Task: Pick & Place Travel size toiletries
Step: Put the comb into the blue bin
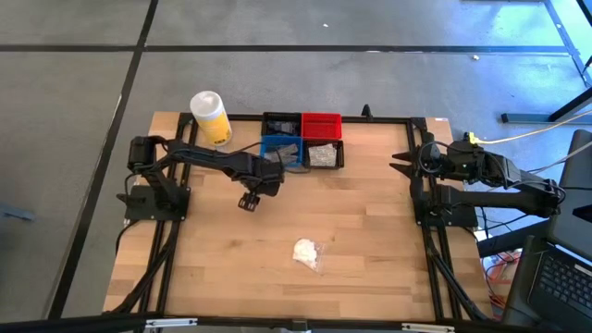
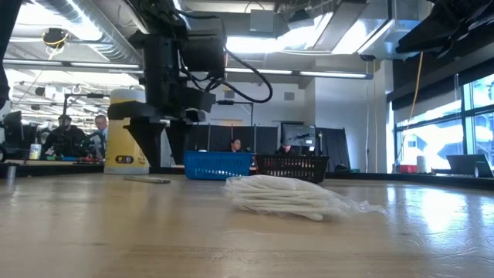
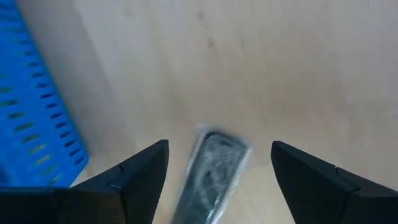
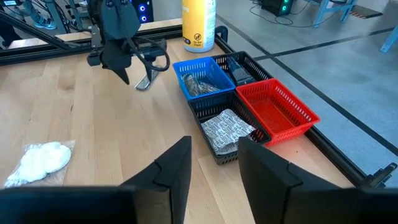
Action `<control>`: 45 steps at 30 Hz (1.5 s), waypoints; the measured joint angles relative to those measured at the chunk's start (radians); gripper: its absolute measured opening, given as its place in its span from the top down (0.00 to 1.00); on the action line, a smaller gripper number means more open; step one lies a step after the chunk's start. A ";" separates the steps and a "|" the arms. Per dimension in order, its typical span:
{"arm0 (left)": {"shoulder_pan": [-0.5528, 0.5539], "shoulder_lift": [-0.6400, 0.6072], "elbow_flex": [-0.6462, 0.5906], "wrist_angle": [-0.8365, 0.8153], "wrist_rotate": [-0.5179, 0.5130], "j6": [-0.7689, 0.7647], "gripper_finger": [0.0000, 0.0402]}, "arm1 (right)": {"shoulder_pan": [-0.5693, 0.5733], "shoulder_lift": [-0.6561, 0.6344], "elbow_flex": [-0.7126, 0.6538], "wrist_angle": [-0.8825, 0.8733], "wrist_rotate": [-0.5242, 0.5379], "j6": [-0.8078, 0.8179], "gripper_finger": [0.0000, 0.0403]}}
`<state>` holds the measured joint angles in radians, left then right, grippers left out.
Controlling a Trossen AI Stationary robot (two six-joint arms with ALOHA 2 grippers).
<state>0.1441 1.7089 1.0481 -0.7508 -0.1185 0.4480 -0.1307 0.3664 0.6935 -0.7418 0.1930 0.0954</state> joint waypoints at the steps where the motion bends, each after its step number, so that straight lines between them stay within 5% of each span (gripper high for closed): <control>1: 0.000 0.006 0.000 0.002 0.011 0.001 0.30 | 0.000 0.000 0.000 0.000 0.000 0.000 0.67; 20: 0.020 0.111 0.005 -0.001 0.040 0.061 0.35 | 0.000 0.000 0.000 0.000 0.000 0.000 0.66; 45: 0.060 0.114 0.002 -0.008 0.084 0.089 0.60 | 0.000 0.000 0.000 0.000 0.000 0.000 0.57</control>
<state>0.2039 1.8233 1.0496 -0.7589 -0.0348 0.5373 -0.1307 0.3664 0.6936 -0.7417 0.1932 0.0956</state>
